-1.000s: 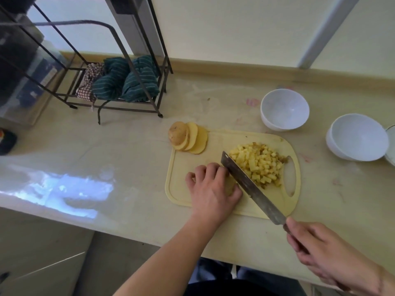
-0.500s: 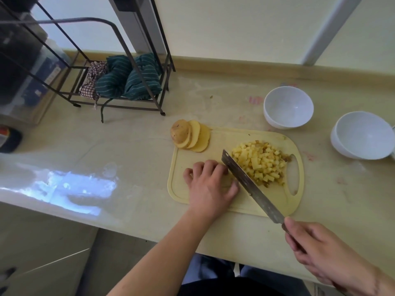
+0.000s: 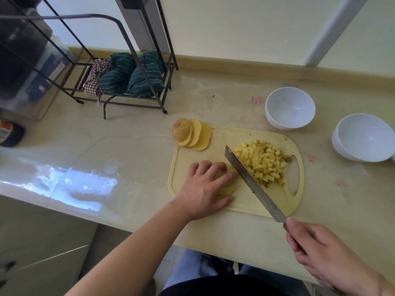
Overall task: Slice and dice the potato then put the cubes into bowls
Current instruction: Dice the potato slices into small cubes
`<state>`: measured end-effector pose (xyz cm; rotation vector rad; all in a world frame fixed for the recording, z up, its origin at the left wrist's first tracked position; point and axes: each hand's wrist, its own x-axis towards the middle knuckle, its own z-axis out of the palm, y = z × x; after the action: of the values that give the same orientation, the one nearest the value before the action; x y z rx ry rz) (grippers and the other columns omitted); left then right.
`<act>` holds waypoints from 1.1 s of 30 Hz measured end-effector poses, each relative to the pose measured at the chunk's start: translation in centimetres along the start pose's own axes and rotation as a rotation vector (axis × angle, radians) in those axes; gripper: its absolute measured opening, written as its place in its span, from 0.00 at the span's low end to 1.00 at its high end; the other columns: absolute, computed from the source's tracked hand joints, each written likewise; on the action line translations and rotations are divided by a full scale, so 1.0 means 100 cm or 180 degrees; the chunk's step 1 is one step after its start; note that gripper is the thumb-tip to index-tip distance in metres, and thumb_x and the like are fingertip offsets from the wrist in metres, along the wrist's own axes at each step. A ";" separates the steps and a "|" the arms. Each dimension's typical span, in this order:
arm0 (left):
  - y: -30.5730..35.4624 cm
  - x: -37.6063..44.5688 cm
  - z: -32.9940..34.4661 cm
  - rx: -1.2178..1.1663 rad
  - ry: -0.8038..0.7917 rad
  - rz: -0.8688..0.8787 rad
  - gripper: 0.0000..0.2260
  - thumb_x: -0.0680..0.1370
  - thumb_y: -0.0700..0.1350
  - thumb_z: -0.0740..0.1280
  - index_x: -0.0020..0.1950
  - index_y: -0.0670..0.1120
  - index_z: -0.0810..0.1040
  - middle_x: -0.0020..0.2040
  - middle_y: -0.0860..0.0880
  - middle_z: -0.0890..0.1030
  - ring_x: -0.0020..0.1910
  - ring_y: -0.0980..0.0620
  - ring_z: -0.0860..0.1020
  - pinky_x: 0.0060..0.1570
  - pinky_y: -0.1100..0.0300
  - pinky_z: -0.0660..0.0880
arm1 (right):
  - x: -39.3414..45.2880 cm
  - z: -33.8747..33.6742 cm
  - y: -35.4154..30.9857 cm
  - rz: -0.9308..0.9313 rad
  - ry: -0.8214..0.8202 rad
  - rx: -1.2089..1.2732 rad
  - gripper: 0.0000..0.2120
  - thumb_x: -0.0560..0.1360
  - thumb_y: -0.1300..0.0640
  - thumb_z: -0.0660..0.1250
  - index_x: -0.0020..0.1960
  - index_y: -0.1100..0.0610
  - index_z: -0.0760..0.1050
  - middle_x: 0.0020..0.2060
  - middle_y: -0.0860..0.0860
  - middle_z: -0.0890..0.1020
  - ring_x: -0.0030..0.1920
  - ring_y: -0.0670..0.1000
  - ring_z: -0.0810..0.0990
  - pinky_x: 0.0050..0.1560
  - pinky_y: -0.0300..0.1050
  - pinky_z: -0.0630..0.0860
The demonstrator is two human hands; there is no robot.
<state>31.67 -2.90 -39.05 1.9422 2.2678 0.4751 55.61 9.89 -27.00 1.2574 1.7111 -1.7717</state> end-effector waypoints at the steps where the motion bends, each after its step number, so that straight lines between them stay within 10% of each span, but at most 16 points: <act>1: 0.000 0.003 0.001 -0.0003 0.0036 0.0032 0.24 0.78 0.62 0.65 0.71 0.54 0.75 0.65 0.48 0.74 0.61 0.43 0.71 0.59 0.45 0.68 | 0.000 -0.001 0.000 0.0012 0.0002 0.0040 0.28 0.71 0.32 0.56 0.35 0.58 0.65 0.26 0.55 0.60 0.22 0.49 0.54 0.23 0.35 0.53; 33: 0.021 0.019 0.020 0.0056 0.1227 -0.0146 0.03 0.75 0.44 0.71 0.42 0.47 0.81 0.44 0.52 0.81 0.45 0.45 0.78 0.50 0.48 0.71 | -0.007 -0.002 0.002 0.0135 0.0046 0.0343 0.36 0.60 0.26 0.60 0.34 0.61 0.65 0.26 0.57 0.61 0.22 0.48 0.55 0.25 0.39 0.51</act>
<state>33.90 -0.41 -40.03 1.9400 2.5372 0.8949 56.19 9.86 -26.54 1.3439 1.6033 -1.8562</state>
